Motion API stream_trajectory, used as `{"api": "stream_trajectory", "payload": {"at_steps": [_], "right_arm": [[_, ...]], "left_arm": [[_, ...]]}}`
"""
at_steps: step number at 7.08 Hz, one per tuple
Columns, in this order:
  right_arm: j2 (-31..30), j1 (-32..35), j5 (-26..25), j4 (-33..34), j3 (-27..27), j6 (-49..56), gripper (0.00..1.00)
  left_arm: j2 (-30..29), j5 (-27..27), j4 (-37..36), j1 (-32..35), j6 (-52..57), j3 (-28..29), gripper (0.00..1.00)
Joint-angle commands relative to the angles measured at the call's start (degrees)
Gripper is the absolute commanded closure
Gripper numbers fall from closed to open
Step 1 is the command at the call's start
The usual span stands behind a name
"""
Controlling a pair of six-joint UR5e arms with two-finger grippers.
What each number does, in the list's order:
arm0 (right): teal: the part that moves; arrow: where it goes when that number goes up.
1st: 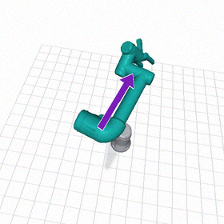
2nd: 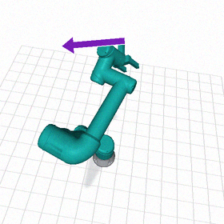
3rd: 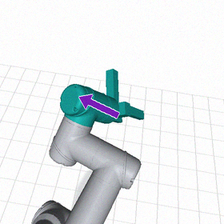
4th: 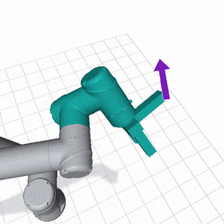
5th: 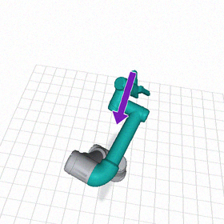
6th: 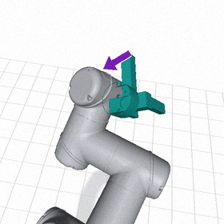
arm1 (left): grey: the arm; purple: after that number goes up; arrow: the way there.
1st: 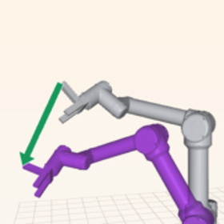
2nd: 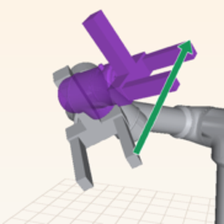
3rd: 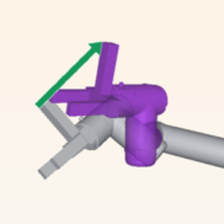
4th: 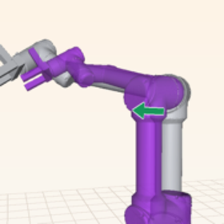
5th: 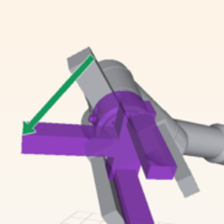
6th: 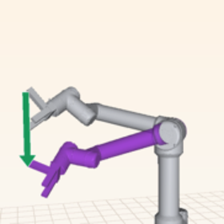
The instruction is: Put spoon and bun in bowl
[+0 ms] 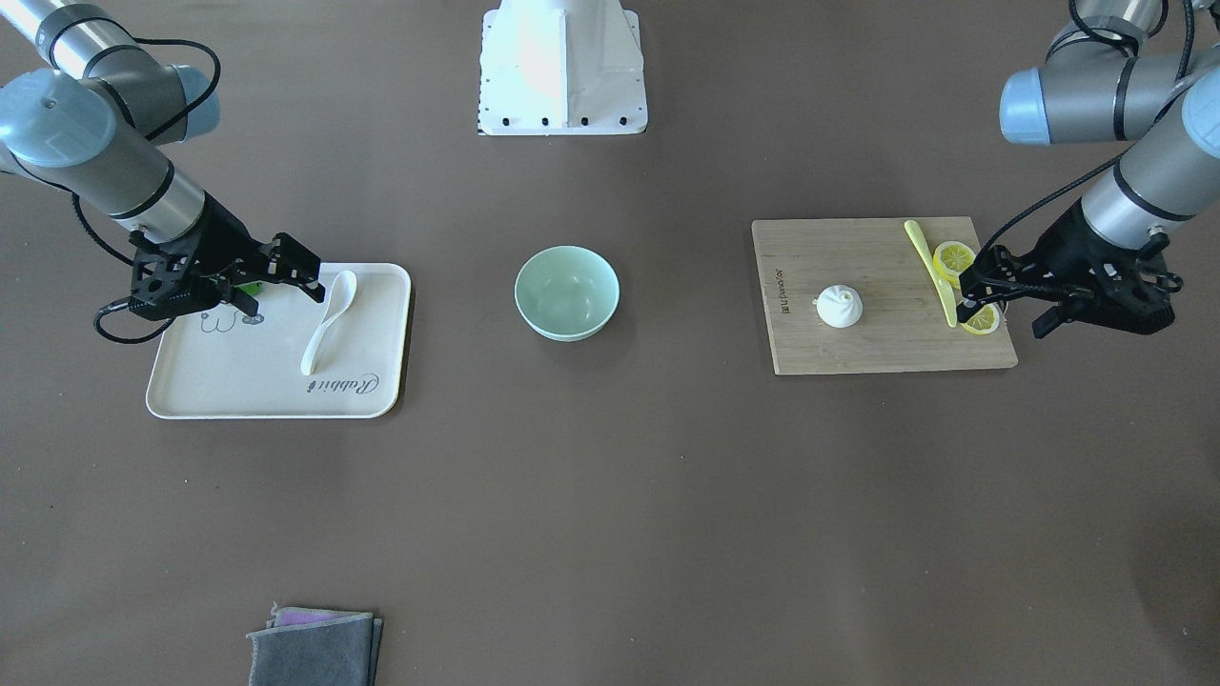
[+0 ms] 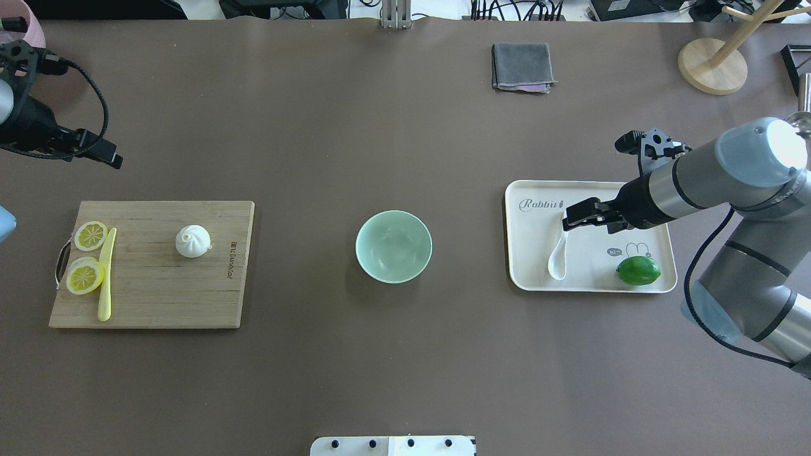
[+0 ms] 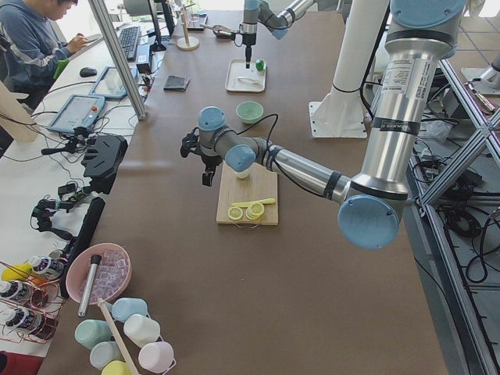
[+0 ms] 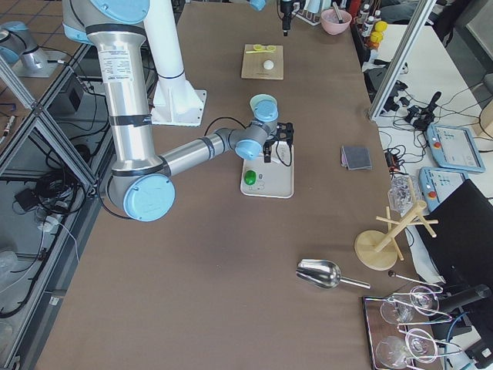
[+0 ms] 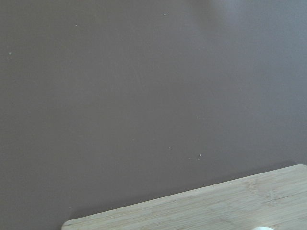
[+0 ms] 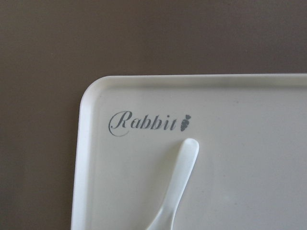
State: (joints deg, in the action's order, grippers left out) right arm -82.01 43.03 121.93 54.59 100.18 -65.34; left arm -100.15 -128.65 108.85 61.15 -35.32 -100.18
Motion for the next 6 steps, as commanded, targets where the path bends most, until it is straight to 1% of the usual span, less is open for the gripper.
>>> {"api": "stream_trajectory", "payload": {"at_steps": [1,2,4,5,6], "right_arm": [[0.45,-3.47,-2.92,-0.45,-2.87,-6.26,0.08],[1.06,-3.91,-4.06,-0.54,-3.06,-7.77,0.09],[2.99,-4.09,-4.33,-0.89,-3.94,-12.50,0.19],[3.09,-4.01,-6.07,-0.89,-4.03,-13.49,0.20],[2.91,-4.01,-6.79,-0.89,-4.73,-13.67,0.20]], "left_arm": [[-0.40,0.06,0.13,-0.77,-1.15,0.16,0.02],[-0.40,0.06,0.13,-0.77,-1.15,-0.01,0.02],[-0.49,0.15,0.13,-0.77,-1.06,0.07,0.02],[-1.01,0.93,0.13,-0.85,-1.15,0.16,0.02],[-1.36,1.20,0.13,-1.20,-1.41,0.16,0.02]]}}
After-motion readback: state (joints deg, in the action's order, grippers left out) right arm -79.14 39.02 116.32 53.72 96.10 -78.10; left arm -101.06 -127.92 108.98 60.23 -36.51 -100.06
